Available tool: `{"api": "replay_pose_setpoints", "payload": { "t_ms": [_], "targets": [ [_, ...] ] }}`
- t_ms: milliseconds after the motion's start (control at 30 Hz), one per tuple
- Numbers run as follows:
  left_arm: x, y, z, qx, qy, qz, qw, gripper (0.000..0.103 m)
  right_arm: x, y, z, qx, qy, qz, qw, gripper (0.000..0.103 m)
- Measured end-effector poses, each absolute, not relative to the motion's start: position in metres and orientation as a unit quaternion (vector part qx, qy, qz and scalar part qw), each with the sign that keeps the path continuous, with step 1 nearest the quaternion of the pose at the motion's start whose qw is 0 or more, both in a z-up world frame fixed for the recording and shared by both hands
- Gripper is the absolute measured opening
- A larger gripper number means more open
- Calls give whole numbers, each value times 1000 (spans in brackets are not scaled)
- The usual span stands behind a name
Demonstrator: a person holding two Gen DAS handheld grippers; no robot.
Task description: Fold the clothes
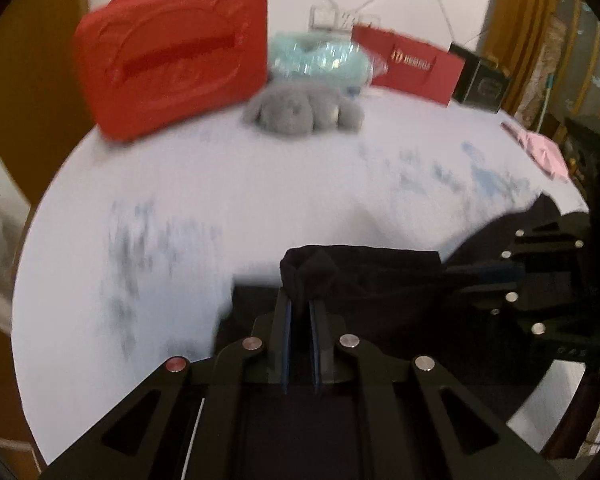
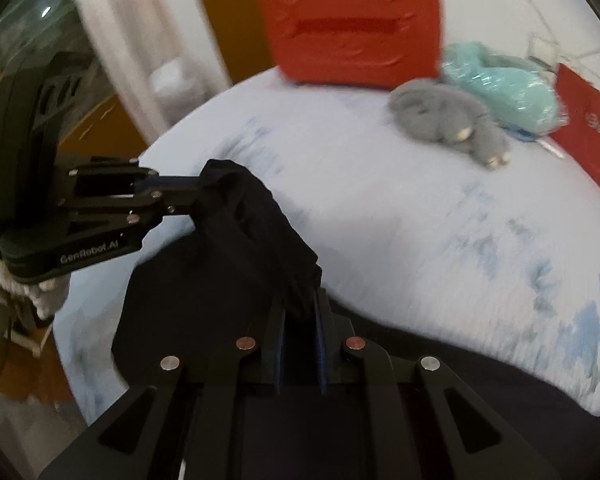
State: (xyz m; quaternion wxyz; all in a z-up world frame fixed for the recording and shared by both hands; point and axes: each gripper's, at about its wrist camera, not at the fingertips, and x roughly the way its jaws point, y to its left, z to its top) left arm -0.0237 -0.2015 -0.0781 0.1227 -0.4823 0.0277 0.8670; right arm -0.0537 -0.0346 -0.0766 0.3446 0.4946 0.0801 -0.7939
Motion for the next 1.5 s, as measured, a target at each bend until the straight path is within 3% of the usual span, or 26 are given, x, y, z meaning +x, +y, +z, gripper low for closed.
{"api": "replay_pose_setpoints", "payload": {
  "t_ms": [100, 133, 200, 533, 933, 1200, 1233, 1300, 1500],
  "targets": [
    [-4, -201, -104, -530, 21, 842, 100, 18, -38, -27, -86, 512, 89, -774, 362, 34],
    [4, -204, -108, -540, 16, 836, 94, 21, -33, -24, -89, 517, 92, -767, 367, 34],
    [15, -211, -110, -549, 4, 832, 80, 28, -23, -19, -96, 528, 98, -754, 379, 34],
    [13, -229, -37, -475, -55, 877, 46, 36, -47, 4, -58, 498, 14, -788, 361, 34],
    [-7, -199, -124, -548, -3, 835, 37, 36, -42, -34, -119, 567, 83, -755, 318, 30],
    [12, -187, -105, -512, -10, 859, 4, 38, -36, 46, -106, 553, 43, -775, 303, 30],
    [17, -182, -100, -505, -17, 863, 2, 40, -35, 58, -103, 548, 35, -779, 303, 30],
    [25, -171, -92, -496, -26, 868, -2, 55, -35, 85, -98, 538, 21, -786, 304, 31],
    [21, -145, -109, -514, -32, 857, -12, 55, -45, 139, -100, 537, -6, -799, 272, 31]
  ]
}}
